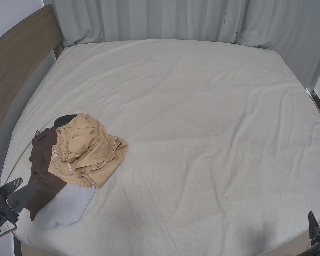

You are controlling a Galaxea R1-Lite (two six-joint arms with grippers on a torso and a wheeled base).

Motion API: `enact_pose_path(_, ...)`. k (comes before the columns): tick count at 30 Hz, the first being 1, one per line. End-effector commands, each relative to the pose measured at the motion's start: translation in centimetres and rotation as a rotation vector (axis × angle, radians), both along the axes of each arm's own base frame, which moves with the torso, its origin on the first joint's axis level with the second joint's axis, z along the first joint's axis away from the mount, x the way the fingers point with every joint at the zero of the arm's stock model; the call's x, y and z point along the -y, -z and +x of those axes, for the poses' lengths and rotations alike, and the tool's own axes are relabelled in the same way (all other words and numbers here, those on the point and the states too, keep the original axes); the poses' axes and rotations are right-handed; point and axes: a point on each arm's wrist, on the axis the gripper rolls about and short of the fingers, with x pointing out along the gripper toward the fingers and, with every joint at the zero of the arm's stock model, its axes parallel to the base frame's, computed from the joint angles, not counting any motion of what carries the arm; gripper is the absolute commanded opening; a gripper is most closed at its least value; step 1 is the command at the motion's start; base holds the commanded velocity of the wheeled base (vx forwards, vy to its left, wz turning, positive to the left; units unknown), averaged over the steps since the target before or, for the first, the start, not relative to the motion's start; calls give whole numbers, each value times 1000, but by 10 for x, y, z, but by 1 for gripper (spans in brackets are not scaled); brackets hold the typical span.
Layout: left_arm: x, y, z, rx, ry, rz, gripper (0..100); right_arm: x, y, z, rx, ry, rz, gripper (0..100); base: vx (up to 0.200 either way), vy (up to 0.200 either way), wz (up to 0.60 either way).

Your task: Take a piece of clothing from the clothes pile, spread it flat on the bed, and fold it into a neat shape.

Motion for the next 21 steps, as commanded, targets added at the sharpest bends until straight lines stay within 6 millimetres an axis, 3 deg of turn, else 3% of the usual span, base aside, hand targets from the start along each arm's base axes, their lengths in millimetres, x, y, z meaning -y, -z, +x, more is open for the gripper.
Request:
enact_pose_path(1,-2,-3,15,-52,1,-23,100,0,5,0,-3,0,0,100,0,0,0)
enact_pose_path(14,-36,-6,58,-46,3,-98,100,0,5,0,-3,0,0,100,0,0,0)
enact_pose_path(21,-46,-4,68,-44,46,-120,100,0,5,0,-3,0,0,100,0,0,0)
